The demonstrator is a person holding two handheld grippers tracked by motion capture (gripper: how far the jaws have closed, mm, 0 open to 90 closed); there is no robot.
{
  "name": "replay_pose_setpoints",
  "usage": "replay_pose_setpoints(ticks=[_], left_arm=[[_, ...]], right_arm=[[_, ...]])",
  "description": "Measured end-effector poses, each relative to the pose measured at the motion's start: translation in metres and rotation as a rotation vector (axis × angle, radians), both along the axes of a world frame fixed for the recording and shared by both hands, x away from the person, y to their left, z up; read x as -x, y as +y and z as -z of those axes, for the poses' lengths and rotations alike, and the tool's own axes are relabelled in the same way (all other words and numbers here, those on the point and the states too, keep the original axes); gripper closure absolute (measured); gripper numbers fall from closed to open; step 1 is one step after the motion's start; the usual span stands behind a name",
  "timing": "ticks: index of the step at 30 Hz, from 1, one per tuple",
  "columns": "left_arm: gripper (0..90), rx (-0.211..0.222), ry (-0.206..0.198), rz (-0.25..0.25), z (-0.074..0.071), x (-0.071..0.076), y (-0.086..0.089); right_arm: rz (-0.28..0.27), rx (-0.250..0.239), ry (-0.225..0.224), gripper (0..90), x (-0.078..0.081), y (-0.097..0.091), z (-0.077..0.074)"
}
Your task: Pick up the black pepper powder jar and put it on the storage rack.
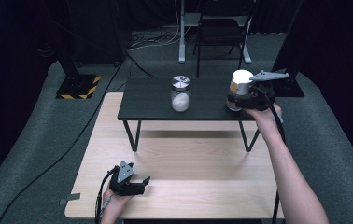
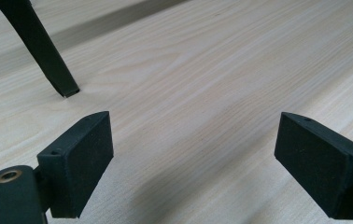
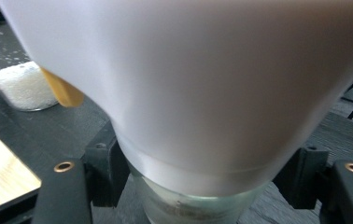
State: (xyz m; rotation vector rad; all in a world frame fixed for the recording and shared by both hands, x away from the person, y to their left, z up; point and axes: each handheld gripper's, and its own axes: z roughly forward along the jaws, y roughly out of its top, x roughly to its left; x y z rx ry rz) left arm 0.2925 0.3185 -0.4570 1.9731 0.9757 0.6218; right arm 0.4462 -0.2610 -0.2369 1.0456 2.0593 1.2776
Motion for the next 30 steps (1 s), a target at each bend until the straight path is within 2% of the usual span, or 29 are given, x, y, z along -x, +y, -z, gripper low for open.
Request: replay_pose_setpoints(ticks=[6, 10, 13, 16, 20, 24, 26, 27, 28, 30], left_arm=[[11.4, 0.005, 0.002, 0.000, 0.000, 0.000, 0.001], [11.4, 0.002, 0.001, 0.001, 0.000, 0.000, 0.000], [11.4, 0.002, 0.001, 0.000, 0.000, 0.000, 0.000], [11.4, -0.001, 0.001, -0.001, 0.000, 0.000, 0.000], [11.4, 0.001, 0.002, -0.004, 0.000, 0.000, 0.000], [11.4, -0.001, 0.002, -0.005, 0.000, 0.000, -0.001], [11.4, -0.005, 0.003, -0.005, -0.001, 0.000, -0.001], [11.4, -0.005, 0.003, -0.005, -0.001, 0.000, -0.001], [11.4, -0.005, 0.003, -0.005, -0.001, 0.000, -0.001], [11.4, -0.007, 0.002, -0.006, 0.000, 0.000, -0.002]], right_arm=[[0.004, -0.033, -0.007, 29.4, -0.004, 0.001, 0.004], [-0.001, -0.065, -0.025, 22.8, 0.002, -0.007, 0.004], [-0.001, -0.038, -0.021, 20.3, 0.009, -0.009, 0.001], [-0.013, -0.034, -0.041, 19.5, 0.019, -0.016, 0.004], [-0.032, -0.025, -0.062, 18.8, 0.037, -0.026, 0.013], [-0.056, -0.048, -0.081, 18.7, 0.056, -0.036, 0.033], [-0.067, -0.048, -0.107, 18.4, 0.069, -0.038, 0.045], [-0.067, -0.048, -0.107, 18.4, 0.069, -0.038, 0.045], [-0.094, -0.052, -0.120, 18.3, 0.076, -0.042, 0.053], [-0.102, -0.036, -0.128, 18.1, 0.084, -0.042, 0.062]])
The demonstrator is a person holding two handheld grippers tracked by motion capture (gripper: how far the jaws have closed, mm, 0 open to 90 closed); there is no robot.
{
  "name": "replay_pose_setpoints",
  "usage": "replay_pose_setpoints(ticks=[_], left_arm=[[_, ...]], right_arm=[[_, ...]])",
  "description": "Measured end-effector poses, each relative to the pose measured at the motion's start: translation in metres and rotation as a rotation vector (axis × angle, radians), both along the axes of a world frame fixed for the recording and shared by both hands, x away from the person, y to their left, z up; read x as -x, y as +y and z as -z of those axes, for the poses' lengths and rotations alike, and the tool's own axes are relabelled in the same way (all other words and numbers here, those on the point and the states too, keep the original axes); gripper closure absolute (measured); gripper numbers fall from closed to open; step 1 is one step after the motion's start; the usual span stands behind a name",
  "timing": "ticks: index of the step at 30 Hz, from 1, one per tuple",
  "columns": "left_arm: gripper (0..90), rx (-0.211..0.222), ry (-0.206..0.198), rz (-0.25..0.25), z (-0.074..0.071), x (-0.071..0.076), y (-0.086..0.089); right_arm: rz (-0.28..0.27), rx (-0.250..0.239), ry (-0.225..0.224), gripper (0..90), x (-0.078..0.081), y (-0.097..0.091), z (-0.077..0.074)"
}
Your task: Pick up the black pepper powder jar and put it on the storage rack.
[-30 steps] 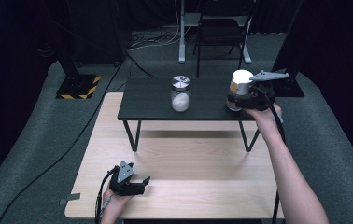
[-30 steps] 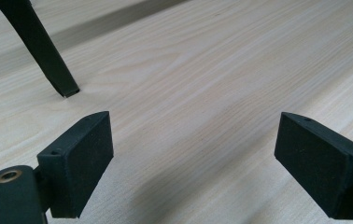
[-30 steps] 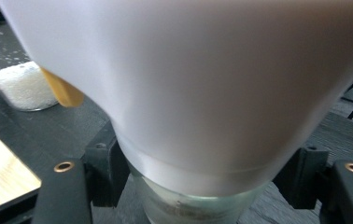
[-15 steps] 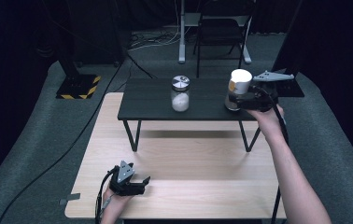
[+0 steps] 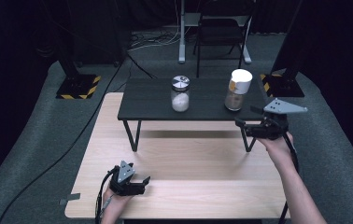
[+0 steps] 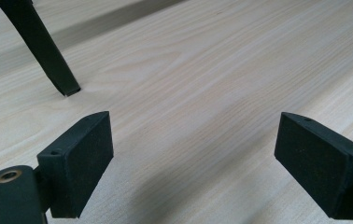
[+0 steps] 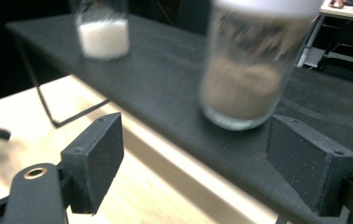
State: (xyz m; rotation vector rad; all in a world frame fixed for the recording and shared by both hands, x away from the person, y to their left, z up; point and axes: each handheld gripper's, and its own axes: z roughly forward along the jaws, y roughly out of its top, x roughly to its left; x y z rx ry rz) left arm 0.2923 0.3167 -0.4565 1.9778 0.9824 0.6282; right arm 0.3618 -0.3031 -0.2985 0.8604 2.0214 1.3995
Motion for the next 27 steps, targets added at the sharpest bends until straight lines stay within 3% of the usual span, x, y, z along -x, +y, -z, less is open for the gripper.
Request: replay_pose_setpoints(ticks=[6, 10, 11, 16, 20, 23, 27], left_arm=[[11.4, -0.010, -0.002, 0.003, 0.000, 0.001, -0.002], [11.4, -0.005, 0.001, 0.001, 0.000, 0.000, -0.001], [11.4, -0.007, -0.001, 0.001, 0.000, 0.000, -0.002], [11.4, -0.011, 0.001, 0.002, -0.001, 0.001, -0.002], [11.4, -0.009, 0.003, 0.002, -0.001, 0.000, -0.002], [11.4, -0.011, 0.002, 0.004, -0.001, 0.000, -0.002], [11.2, -0.001, 0.006, 0.002, -0.001, 0.000, -0.001]], right_arm=[[0.010, 0.029, -0.004, 16.9, 0.021, -0.008, 0.033], [0.046, -0.004, 0.042, 16.0, 0.029, -0.021, 0.067], [0.067, -0.013, 0.071, 15.0, 0.031, -0.025, 0.081], [0.101, -0.035, 0.137, 14.1, 0.039, -0.035, 0.118], [0.109, -0.027, 0.159, 14.4, 0.046, -0.038, 0.142], [0.136, -0.006, 0.161, 14.4, 0.053, -0.036, 0.155], [0.170, 0.036, 0.117, 15.3, 0.064, -0.032, 0.166]])
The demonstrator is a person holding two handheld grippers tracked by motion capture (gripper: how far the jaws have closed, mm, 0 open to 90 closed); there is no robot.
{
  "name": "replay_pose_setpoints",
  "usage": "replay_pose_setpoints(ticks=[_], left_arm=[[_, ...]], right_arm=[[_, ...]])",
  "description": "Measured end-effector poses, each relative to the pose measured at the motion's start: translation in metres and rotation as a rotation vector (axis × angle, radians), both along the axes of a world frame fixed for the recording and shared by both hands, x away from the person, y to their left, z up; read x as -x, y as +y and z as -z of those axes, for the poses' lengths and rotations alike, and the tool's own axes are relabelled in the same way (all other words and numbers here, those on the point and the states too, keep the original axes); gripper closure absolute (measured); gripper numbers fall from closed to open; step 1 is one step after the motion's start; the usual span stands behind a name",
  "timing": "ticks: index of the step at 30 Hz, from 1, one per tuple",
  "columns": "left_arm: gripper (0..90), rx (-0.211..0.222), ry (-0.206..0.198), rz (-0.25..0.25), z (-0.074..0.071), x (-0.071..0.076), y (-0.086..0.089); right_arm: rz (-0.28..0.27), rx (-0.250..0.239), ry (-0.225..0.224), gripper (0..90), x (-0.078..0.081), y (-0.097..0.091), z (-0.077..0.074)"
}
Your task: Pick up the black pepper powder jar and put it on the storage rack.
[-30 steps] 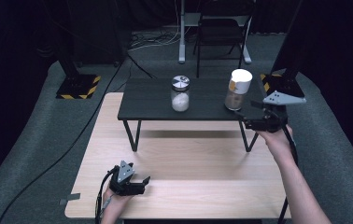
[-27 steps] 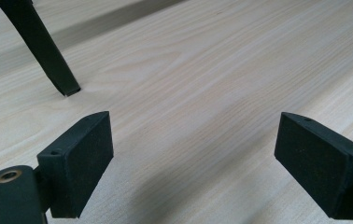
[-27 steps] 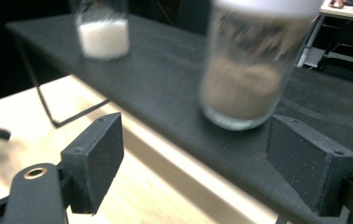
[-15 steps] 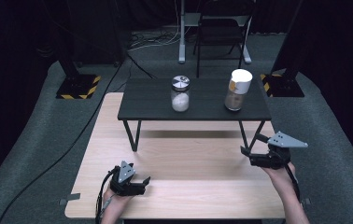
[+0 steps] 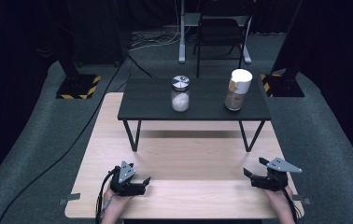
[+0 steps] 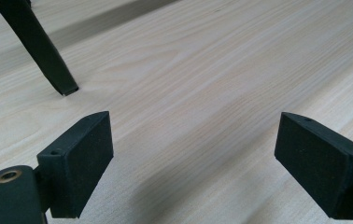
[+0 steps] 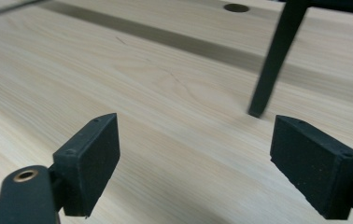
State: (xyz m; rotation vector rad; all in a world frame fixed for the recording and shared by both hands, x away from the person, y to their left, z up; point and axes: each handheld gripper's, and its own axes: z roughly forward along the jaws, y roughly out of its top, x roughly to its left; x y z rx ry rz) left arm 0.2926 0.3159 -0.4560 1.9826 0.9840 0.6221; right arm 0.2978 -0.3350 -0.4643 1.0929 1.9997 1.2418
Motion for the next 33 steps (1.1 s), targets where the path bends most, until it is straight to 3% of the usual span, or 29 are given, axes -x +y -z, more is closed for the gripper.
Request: replay_pose_setpoints(ticks=[8, 33], left_arm=[[11.3, -0.002, 0.002, 0.003, -0.0003, -0.0005, -0.0001], [11.3, -0.008, 0.005, 0.006, -0.0007, -0.0013, -0.0009]], right_arm=[[0.013, -0.018, 0.039, 14.6, 0.0009, -0.0066, 0.0052], [0.019, -0.004, 0.052, 14.9, -0.0005, -0.0038, 0.0031]])
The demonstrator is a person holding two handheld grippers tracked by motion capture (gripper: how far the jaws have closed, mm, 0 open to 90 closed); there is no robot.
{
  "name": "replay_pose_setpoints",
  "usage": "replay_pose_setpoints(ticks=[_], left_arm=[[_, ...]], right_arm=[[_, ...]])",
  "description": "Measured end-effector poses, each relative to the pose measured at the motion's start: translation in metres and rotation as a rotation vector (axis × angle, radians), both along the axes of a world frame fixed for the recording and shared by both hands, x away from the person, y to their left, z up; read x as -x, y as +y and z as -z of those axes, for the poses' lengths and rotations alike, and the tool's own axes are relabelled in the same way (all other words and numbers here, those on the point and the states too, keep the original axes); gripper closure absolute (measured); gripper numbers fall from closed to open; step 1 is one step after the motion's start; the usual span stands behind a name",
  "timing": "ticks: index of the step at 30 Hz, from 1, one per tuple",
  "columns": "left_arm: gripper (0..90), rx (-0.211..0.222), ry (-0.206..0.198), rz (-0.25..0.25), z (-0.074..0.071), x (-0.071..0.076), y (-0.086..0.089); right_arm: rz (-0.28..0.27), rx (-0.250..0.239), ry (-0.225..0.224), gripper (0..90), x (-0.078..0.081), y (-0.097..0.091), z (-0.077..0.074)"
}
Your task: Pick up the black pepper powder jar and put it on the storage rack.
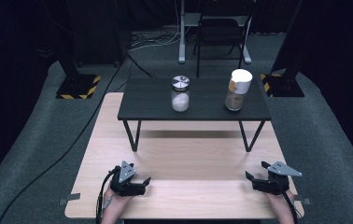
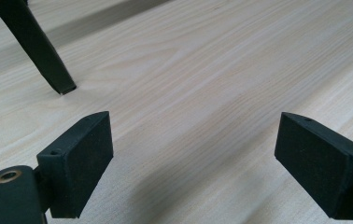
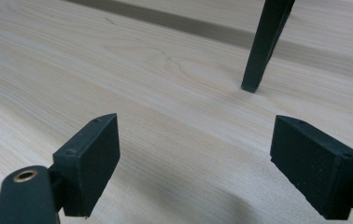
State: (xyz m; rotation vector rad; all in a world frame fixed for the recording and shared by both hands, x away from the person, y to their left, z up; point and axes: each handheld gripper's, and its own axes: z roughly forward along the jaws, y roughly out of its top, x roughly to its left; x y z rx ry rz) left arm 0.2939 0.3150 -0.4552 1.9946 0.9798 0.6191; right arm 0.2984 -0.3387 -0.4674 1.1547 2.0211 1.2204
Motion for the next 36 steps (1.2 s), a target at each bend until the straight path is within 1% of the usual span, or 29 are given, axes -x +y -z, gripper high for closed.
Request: replay_pose_setpoints(ticks=[4, 36], left_arm=[[11.3, 0.000, 0.002, -0.002, -0.0001, -0.0001, -0.0002], [11.3, -0.008, 0.001, 0.004, -0.0006, -0.0001, -0.0010]], right_arm=[[0.000, -0.001, 0.006, 14.8, -0.0009, -0.0001, -0.0006], [0.003, 0.004, 0.011, 14.7, -0.0012, 0.0011, -0.0013]])
